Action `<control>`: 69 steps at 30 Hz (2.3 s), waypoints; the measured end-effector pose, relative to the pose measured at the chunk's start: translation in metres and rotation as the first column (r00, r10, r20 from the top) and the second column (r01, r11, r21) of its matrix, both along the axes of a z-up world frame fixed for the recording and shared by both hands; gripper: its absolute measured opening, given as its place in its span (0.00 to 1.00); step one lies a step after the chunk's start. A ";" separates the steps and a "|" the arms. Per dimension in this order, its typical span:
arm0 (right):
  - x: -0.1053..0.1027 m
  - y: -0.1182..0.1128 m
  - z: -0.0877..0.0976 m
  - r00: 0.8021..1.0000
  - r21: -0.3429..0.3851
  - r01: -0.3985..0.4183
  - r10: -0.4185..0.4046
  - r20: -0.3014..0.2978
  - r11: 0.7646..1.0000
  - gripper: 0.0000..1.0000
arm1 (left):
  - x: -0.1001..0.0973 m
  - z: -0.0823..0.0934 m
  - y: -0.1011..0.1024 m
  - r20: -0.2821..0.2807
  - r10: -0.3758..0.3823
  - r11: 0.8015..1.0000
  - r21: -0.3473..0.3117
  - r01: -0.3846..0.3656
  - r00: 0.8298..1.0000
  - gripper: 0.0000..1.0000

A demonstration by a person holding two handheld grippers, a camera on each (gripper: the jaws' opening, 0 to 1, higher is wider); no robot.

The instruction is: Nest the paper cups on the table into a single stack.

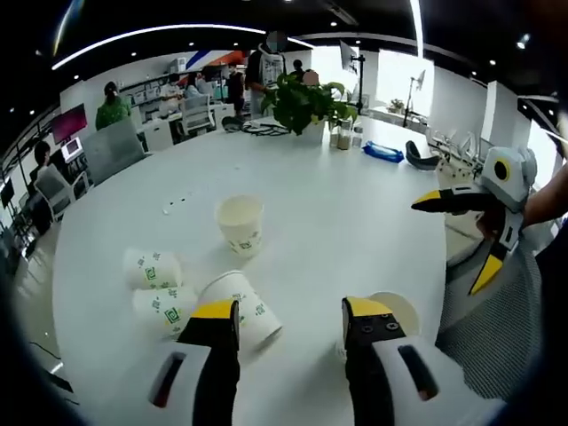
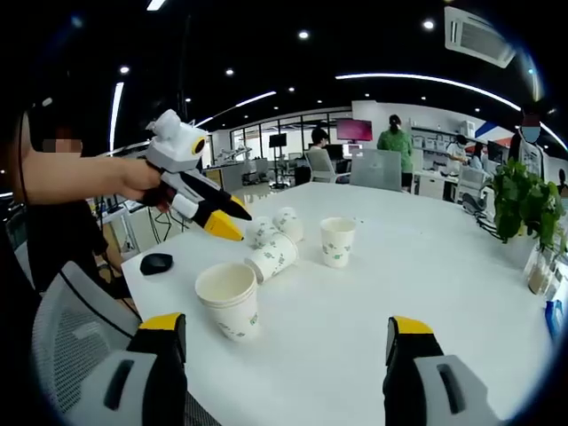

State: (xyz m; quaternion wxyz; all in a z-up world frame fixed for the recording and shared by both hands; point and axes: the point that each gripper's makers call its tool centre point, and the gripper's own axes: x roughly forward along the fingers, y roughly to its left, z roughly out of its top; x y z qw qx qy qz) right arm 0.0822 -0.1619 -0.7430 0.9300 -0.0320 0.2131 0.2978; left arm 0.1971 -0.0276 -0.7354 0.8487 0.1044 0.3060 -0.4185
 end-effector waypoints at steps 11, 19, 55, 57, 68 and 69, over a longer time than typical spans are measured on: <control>0.001 -0.002 -0.002 1.000 0.000 0.012 -0.012 -0.011 1.000 0.93 | 0.022 -0.031 0.012 -0.094 0.086 0.996 0.009 -0.085 0.992 0.61; 0.000 -0.001 -0.005 1.000 -0.010 0.004 -0.005 -0.022 1.000 0.93 | 0.026 -0.058 0.016 -0.180 0.144 0.990 0.018 -0.143 0.973 0.63; 0.006 -0.015 -0.007 0.997 -0.017 0.072 -0.072 -0.034 0.997 0.88 | 0.046 -0.109 0.009 -0.177 0.273 0.959 0.132 -0.252 0.946 0.48; 0.006 -0.016 -0.007 0.997 -0.018 0.073 -0.074 -0.034 0.997 0.87 | 0.046 -0.109 0.010 -0.163 0.272 0.959 0.130 -0.253 0.948 0.45; 0.006 -0.016 -0.005 0.997 -0.017 0.077 -0.077 -0.032 0.997 0.87 | 0.041 -0.108 0.016 -0.163 0.279 0.956 0.138 -0.258 0.946 0.40; 0.006 -0.016 -0.005 0.997 -0.016 0.077 -0.078 -0.030 0.997 0.87 | 0.040 -0.108 0.017 -0.164 0.279 0.956 0.138 -0.258 0.946 0.39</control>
